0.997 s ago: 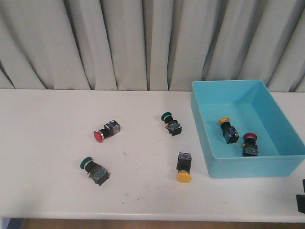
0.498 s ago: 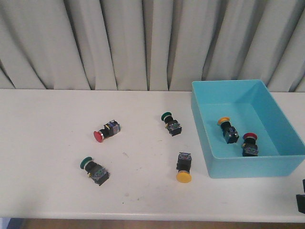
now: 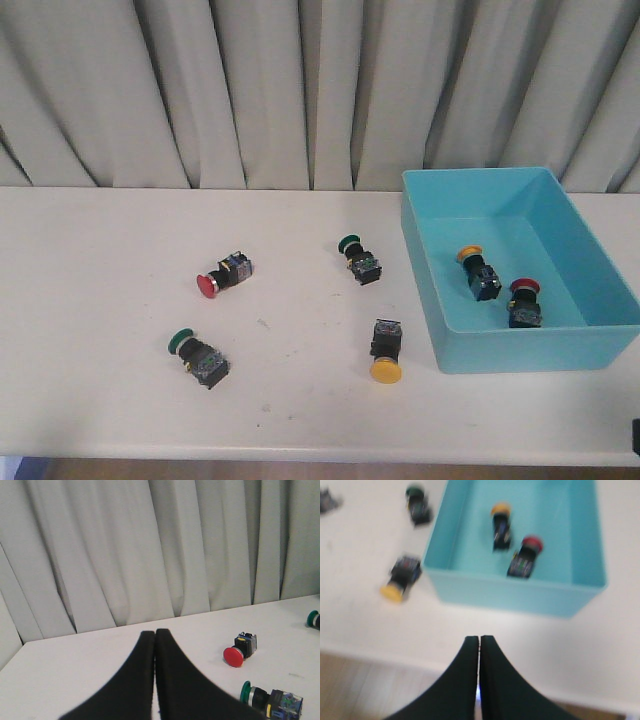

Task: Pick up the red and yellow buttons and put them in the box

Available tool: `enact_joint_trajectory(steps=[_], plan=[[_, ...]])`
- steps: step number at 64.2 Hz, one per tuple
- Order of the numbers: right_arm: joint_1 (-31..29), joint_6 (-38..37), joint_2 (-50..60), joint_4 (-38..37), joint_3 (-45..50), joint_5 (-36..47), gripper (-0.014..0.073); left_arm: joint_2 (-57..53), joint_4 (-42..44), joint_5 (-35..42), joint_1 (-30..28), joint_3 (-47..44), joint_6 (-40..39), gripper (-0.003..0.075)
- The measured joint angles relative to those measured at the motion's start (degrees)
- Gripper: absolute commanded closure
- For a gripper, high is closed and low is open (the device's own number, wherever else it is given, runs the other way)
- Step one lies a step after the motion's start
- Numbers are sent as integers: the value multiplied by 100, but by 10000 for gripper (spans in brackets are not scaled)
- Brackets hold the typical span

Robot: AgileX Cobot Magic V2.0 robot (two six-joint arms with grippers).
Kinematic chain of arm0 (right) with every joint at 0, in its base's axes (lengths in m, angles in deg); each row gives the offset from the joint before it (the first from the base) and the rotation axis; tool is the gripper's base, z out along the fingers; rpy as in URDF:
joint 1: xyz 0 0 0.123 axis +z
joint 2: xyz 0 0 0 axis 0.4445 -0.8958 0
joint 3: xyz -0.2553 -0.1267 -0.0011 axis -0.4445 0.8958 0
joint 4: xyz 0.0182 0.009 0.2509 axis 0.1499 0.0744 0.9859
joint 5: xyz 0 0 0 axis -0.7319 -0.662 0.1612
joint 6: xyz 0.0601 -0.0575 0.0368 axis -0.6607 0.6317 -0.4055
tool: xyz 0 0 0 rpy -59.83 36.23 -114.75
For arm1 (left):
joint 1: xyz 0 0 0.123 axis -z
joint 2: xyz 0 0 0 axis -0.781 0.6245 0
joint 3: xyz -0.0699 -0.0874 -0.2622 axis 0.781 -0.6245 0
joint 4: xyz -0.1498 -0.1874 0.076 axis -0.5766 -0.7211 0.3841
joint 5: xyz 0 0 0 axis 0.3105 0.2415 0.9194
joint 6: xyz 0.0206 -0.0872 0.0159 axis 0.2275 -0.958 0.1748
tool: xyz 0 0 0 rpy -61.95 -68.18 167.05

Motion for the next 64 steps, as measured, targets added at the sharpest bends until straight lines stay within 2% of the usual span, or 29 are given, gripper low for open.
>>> enact_joint_trajectory(steps=[18, 26, 37, 64], plan=[[0, 11, 1973, 150, 2270, 2869, 601, 0, 0, 0, 0, 0, 0, 728], [0, 11, 2654, 177, 2946, 3575, 601, 0, 0, 0, 0, 0, 0, 728], [0, 11, 3186, 182, 3219, 3831, 601, 0, 0, 0, 0, 0, 0, 728], [0, -150, 3197, 70, 3238, 3872, 599, 0, 0, 0, 0, -11, 0, 728]])
